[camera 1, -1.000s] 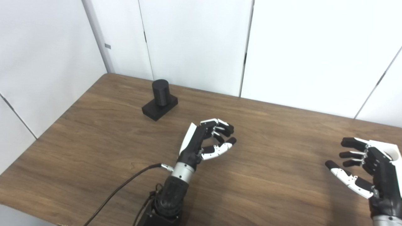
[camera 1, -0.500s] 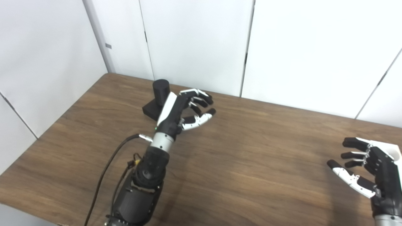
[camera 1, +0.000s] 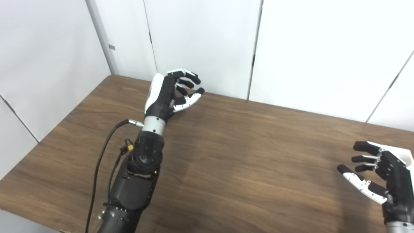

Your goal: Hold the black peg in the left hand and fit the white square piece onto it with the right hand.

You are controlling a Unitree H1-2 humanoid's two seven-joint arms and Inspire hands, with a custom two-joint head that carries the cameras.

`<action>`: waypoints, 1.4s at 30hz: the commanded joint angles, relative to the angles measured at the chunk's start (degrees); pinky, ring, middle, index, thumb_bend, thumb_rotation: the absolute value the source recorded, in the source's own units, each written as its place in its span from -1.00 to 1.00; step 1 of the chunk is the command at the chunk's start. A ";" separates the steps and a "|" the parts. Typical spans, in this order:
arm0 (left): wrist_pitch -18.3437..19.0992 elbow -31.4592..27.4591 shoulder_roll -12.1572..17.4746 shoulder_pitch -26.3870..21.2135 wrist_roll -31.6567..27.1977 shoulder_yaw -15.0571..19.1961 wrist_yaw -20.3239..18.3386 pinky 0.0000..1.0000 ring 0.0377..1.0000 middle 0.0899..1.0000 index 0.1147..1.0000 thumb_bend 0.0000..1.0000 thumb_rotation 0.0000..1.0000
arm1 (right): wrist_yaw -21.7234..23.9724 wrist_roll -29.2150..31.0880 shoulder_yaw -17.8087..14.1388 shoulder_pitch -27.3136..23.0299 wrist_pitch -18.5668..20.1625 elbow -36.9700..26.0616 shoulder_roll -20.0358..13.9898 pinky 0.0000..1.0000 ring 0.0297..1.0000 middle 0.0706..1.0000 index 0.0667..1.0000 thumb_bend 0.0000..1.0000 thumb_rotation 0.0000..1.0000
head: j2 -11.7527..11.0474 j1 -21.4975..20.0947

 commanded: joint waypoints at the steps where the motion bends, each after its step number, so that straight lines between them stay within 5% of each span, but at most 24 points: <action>1: 0.77 -0.29 1.87 -3.68 3.06 0.28 2.12 0.28 0.43 0.40 0.29 0.34 -0.69 | -0.05 0.23 -0.34 -1.41 -0.81 -1.89 -0.33 -0.10 0.11 0.27 0.23 0.02 -1.00 | 0.07 0.00; 17: 6.89 6.48 7.50 -8.13 10.45 -0.77 3.96 0.40 0.69 0.70 0.58 0.55 -0.44 | 0.00 -0.86 0.02 -1.54 -0.58 -1.88 -0.46 -0.10 0.11 0.28 0.23 0.00 -1.00 | 0.03 0.23; 42: 16.40 14.97 11.55 -10.25 15.96 -3.50 5.51 0.61 0.86 0.85 0.66 0.67 -0.27 | 0.21 0.88 -0.58 -1.45 0.00 -1.88 -0.53 -0.04 0.15 0.31 0.24 -0.06 -1.00 | 0.20 0.23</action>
